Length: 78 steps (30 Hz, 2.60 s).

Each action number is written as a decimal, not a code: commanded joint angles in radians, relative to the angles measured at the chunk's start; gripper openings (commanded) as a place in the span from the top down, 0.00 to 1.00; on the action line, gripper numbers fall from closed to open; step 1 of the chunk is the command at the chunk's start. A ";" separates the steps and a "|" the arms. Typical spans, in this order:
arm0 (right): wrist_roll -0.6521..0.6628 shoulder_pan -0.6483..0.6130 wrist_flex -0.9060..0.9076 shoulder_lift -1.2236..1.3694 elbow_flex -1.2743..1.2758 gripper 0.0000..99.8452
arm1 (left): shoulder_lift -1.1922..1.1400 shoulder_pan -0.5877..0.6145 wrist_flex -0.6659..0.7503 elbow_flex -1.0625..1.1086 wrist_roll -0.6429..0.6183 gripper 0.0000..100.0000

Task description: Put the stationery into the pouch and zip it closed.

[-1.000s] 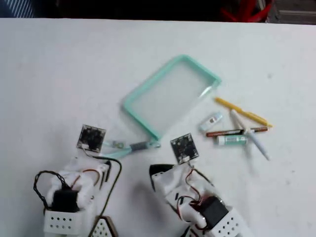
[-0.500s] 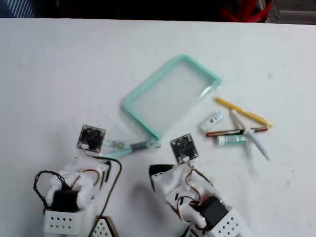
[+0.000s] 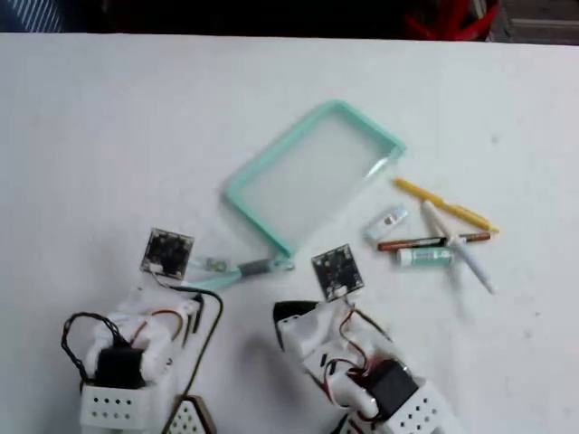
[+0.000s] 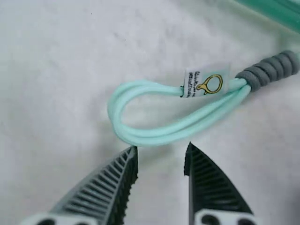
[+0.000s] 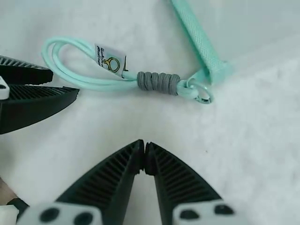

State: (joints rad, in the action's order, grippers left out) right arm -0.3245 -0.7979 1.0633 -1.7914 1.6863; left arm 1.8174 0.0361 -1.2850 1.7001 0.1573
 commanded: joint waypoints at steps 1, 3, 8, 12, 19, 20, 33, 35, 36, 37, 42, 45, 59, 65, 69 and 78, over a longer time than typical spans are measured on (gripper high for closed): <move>-0.002 -0.010 0.001 -0.008 0.005 0.98 | 0.007 0.008 -0.003 -0.008 -0.011 0.83; -0.002 -0.004 -0.030 -0.010 0.005 0.98 | 0.007 0.008 -0.003 -0.008 -0.011 0.83; 0.000 0.197 -0.200 -0.010 -0.015 0.98 | 0.007 0.008 -0.003 -0.008 -0.011 0.83; 0.094 0.541 -0.384 -0.010 -0.041 0.98 | 0.007 0.004 -0.003 -0.008 -0.008 0.83; 0.669 0.641 -0.607 -0.007 0.005 0.98 | 0.007 -0.093 -0.003 -0.008 -0.012 0.83; 0.678 0.613 -0.608 -0.008 0.005 0.98 | 0.007 -0.094 -0.003 -0.008 -0.012 0.83; 0.612 0.550 -0.378 -0.008 0.005 0.98 | 0.007 0.116 -0.031 -0.361 -0.005 0.83; 0.612 0.545 -0.375 -0.008 0.005 0.98 | 0.007 0.147 -0.037 -0.411 -0.006 0.83; 0.612 0.545 -0.375 -0.008 0.005 0.98 | 0.007 0.147 -0.044 -0.417 0.012 0.83; 0.612 0.545 -0.375 -0.008 0.005 0.98 | 0.007 0.142 -0.049 -0.419 0.066 0.83; 0.612 0.549 -0.375 -0.008 0.005 0.98 | 0.007 0.160 -0.029 -0.397 0.488 0.83; 0.614 0.547 -0.375 -0.008 0.005 0.98 | 0.007 0.163 -0.026 -0.298 0.764 0.83; 0.614 0.545 -0.374 -0.005 0.005 0.98 | 0.007 0.133 0.031 -0.014 1.034 0.83; 0.614 0.544 -0.374 -0.007 0.005 0.98 | 0.007 0.163 0.049 -0.118 0.881 0.83; 0.647 0.421 -0.303 -0.007 0.005 0.98 | 0.007 0.249 0.166 -0.255 0.176 0.83; 1.002 0.208 -0.145 -0.002 -0.054 0.98 | 0.007 0.521 0.285 -0.166 -0.178 0.83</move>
State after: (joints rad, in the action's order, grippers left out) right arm 0.6130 -0.5600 0.9037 -1.7914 1.6786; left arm 1.8251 0.4289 -1.0426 1.5221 -0.0529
